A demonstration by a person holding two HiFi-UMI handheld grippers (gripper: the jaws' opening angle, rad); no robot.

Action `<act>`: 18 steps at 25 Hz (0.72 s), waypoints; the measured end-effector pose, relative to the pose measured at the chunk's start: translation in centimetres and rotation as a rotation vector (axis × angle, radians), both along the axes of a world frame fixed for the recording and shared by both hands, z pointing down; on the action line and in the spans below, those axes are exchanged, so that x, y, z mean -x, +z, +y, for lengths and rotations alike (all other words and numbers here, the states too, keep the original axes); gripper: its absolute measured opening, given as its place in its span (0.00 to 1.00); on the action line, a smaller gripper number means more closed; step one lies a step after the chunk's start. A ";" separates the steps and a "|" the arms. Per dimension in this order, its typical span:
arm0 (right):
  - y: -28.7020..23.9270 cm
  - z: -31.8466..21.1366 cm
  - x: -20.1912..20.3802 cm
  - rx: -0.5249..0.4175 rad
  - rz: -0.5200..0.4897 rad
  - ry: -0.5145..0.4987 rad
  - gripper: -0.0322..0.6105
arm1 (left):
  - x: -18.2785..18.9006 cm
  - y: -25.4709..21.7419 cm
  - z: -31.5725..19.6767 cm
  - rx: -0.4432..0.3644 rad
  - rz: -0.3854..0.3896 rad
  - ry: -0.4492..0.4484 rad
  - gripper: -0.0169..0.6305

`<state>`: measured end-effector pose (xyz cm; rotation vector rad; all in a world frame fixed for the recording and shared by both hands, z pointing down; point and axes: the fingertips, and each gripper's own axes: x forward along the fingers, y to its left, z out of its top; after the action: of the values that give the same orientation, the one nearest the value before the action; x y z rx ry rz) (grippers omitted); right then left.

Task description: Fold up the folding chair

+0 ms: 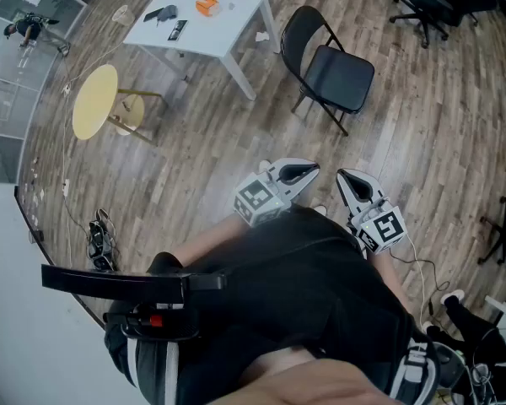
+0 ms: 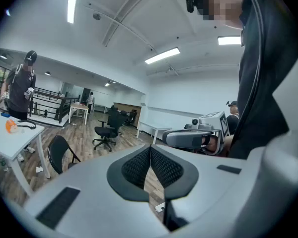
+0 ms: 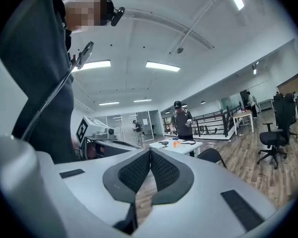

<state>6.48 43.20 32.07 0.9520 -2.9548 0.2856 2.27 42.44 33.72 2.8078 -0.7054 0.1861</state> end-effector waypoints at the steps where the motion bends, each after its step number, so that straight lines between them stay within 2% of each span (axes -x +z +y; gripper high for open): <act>1: 0.0 0.3 0.1 0.002 0.001 -0.001 0.07 | 0.0 0.1 0.3 0.003 0.001 -0.002 0.04; 9: 0.0 1.3 0.4 0.008 0.003 0.009 0.07 | 0.1 0.2 1.2 0.009 0.009 -0.005 0.04; 18: -0.4 0.9 -0.6 0.003 -0.032 0.082 0.07 | 0.1 0.0 0.8 0.008 0.022 -0.018 0.04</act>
<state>7.04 44.11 31.66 1.0804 -2.9473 0.3101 2.19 43.20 33.76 2.7904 -0.7230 0.1539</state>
